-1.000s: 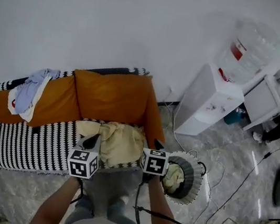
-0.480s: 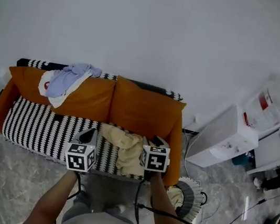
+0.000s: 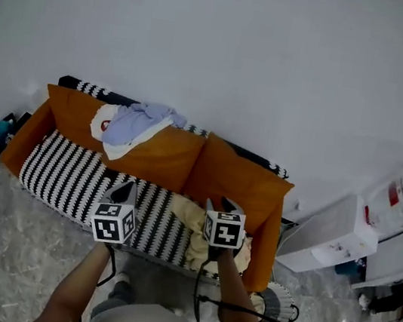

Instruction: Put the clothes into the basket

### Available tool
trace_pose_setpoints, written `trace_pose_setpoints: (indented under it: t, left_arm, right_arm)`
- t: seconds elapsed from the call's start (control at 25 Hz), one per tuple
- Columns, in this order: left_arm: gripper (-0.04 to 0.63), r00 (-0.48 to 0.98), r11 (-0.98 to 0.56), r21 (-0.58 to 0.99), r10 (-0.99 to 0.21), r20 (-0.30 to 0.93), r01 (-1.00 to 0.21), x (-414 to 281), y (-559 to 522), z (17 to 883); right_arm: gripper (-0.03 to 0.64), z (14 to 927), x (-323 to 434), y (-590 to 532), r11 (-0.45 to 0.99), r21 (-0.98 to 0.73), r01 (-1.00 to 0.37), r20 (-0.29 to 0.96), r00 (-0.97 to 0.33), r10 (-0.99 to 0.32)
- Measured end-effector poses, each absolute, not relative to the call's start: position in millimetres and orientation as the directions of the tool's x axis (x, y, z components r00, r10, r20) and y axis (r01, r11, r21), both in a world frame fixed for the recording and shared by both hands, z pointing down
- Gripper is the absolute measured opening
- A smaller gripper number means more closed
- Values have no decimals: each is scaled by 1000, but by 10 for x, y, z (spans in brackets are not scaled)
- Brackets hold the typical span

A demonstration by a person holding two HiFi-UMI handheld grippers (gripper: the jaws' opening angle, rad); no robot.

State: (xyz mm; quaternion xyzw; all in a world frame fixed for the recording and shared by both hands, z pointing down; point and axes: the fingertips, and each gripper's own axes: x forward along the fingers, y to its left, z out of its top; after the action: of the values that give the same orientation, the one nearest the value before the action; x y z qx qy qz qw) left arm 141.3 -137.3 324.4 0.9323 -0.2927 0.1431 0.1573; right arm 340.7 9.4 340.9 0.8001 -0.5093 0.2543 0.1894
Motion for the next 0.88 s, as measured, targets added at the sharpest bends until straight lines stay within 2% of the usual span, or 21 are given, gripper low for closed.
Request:
trace_pose_setpoints:
  t: [0.48,0.88]
  left_arm:
    - [-6,773,-746,241,-528,352,-620,596,-2560,3262]
    - [-6,736,-712,230,-567,370,-664,75,-3153,3295]
  right_arm:
    - [167,3302,2611,-1265,-341,43,-939,576,303,-759]
    - [167,3329,2168,-1915,-277,52,-959,594,253,-764]
